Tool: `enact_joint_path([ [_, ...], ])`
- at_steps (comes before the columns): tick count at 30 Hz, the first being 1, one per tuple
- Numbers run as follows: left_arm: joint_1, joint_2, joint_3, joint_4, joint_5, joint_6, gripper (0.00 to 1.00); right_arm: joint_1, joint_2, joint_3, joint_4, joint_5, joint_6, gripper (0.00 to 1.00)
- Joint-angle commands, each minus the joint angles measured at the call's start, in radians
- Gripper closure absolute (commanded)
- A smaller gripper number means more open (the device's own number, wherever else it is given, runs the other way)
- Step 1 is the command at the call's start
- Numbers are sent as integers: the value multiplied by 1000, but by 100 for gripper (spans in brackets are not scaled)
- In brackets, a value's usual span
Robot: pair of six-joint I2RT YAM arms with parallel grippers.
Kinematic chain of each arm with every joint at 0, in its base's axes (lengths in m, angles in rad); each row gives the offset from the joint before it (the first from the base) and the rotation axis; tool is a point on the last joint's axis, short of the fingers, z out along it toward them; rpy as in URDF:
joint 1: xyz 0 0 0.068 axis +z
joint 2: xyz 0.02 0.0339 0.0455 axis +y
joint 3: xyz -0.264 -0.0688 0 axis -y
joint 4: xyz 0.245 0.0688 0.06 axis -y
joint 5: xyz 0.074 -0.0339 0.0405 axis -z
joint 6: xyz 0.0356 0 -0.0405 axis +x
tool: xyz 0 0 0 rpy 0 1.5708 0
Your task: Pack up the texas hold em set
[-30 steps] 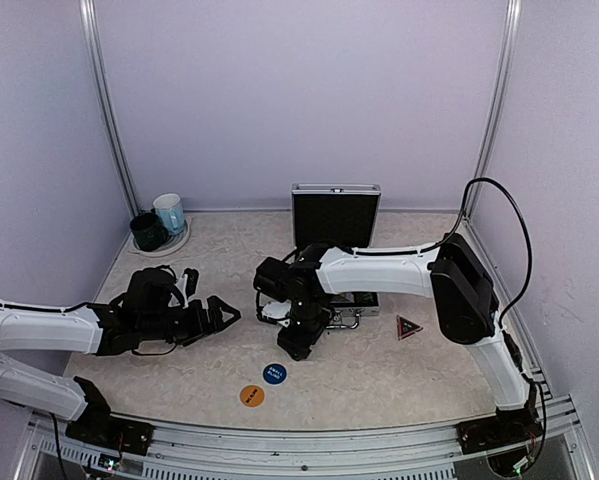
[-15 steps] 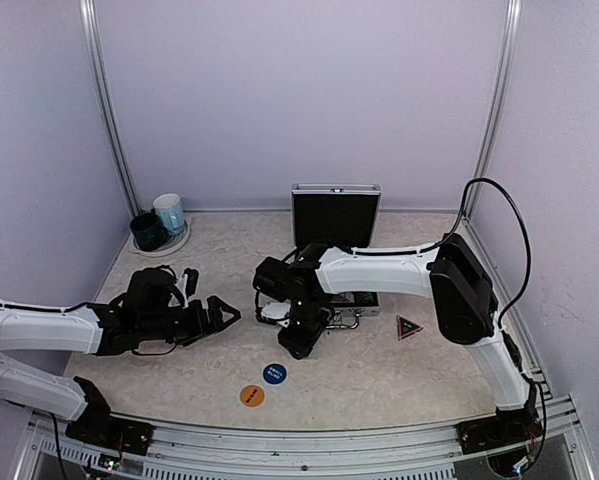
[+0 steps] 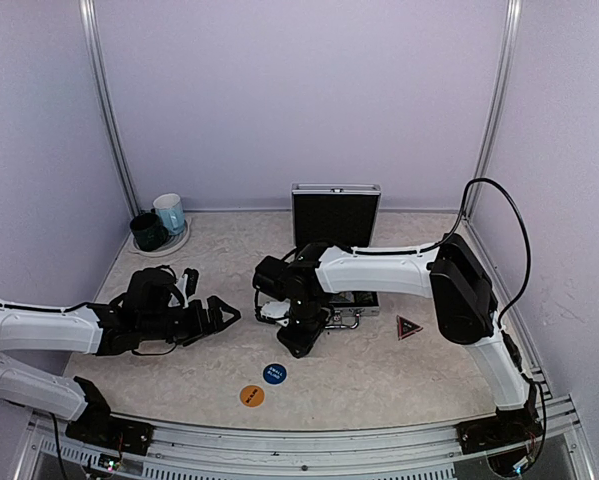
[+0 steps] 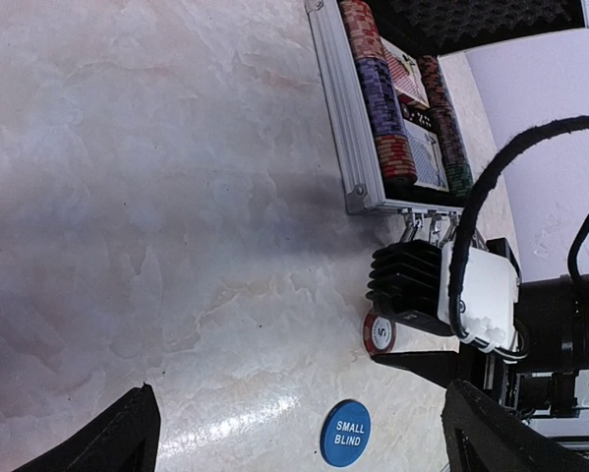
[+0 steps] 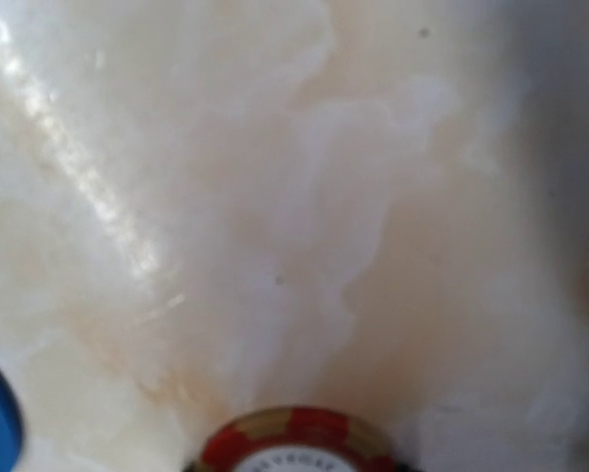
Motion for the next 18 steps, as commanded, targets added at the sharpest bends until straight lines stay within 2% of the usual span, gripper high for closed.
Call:
enact_joint_path([
  [1,-6,2,-2,6,10,9,1,4,-36,11,23,-1,16,64],
  [10,-4,28,-13,40,33,-3,1,4,-69,26,22,21,21,62],
  [18,-4,31,-10,39,34,-1,1,4,-19,40,-18,8,21,44],
])
